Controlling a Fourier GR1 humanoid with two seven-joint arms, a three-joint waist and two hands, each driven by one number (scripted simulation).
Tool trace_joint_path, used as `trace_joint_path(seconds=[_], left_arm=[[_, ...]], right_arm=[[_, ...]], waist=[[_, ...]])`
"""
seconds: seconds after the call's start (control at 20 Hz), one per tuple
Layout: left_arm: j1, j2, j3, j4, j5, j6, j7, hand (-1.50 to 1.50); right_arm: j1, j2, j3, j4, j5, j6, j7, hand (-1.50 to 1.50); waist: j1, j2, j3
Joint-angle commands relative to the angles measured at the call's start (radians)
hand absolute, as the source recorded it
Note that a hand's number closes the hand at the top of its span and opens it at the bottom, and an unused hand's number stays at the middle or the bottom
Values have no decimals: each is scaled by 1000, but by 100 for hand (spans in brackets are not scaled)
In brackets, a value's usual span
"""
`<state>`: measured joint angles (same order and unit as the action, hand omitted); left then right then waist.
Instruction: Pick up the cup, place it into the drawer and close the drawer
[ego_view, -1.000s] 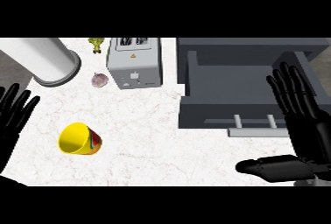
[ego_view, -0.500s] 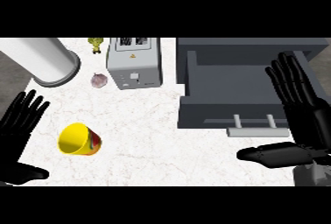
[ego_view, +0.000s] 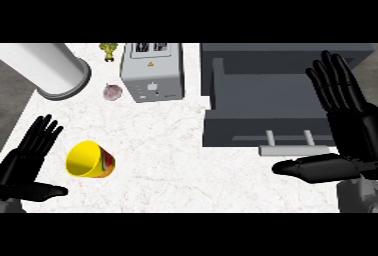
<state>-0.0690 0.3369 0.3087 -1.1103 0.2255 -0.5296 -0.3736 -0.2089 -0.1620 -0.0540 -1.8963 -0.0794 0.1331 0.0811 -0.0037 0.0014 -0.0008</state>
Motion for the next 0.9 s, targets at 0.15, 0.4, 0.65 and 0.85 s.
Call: trace_joint_path(seconds=[0.15,0.4,0.65,0.85], left_arm=[[-142,17,-10,375,-138,8,-236,-150],[-194,32,-22,608,-241,74,-454,-150],[-266,22,-34,781,-272,93,-557,-150],[-309,35,-19,830,-259,70,-591,-150]], right_arm=[[-7,-7,-20,23,3,15,-2,-150],[-43,-26,-49,6,-35,29,35,-150],[-69,-58,-99,30,-85,61,33,-150],[-86,-3,-31,51,-12,11,21,-150]], waist=[[-2,0,0],[-7,2,-1],[-14,5,-2],[-18,8,-4]])
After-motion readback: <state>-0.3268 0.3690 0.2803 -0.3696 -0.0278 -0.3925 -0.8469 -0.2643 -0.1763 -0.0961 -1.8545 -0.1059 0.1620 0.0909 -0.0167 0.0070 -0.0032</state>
